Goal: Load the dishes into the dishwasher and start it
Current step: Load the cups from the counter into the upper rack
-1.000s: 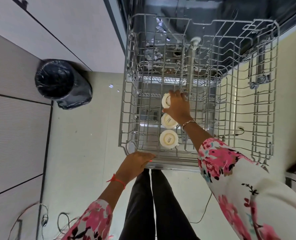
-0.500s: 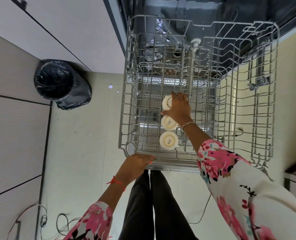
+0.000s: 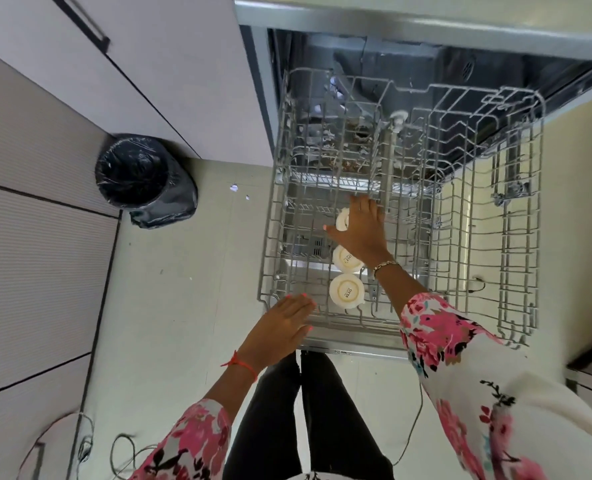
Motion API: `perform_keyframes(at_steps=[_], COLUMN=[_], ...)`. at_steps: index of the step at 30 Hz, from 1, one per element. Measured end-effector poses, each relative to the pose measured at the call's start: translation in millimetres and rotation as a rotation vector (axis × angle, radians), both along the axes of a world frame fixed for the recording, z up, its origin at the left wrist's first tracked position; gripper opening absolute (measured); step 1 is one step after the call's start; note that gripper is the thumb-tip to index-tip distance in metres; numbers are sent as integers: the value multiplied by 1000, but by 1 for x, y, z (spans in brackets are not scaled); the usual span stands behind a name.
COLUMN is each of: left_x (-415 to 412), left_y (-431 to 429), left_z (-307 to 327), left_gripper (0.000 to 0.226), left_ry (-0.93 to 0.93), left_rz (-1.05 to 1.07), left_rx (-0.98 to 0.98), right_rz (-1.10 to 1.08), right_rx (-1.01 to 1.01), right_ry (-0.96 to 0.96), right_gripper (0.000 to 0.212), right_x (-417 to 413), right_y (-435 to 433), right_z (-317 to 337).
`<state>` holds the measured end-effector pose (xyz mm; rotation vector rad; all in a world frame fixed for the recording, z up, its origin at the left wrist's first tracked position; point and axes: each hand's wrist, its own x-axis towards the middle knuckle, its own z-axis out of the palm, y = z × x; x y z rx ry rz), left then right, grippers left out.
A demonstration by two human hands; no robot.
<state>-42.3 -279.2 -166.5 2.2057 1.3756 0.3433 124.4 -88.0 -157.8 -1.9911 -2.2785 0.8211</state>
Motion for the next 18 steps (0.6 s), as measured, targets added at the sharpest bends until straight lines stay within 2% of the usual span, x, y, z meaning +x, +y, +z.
perform_keyframes(at_steps=[3,6,11,16,18], left_x=[-21,-61,-180,-306,-347], left_y=[18,42,88,144,166], left_z=[43,81,113,159,178], left_gripper=[38,40,53,75,72], left_ry=[-124,-212,-139,-33,-40], left_rz=[131,265,440,427,443], left_rx=[79,161,212,204,232], right_rz=[82,160,233,189,188], right_rx=[141,217,354,469,509], right_ry=[84,110,145,172,181], right_gripper=[69,71,59,49,51], right_x=[-31,-74,-164,-258,-291], right_y=[-11,-15,5,41,56], right_z=[34,62,101,149,171])
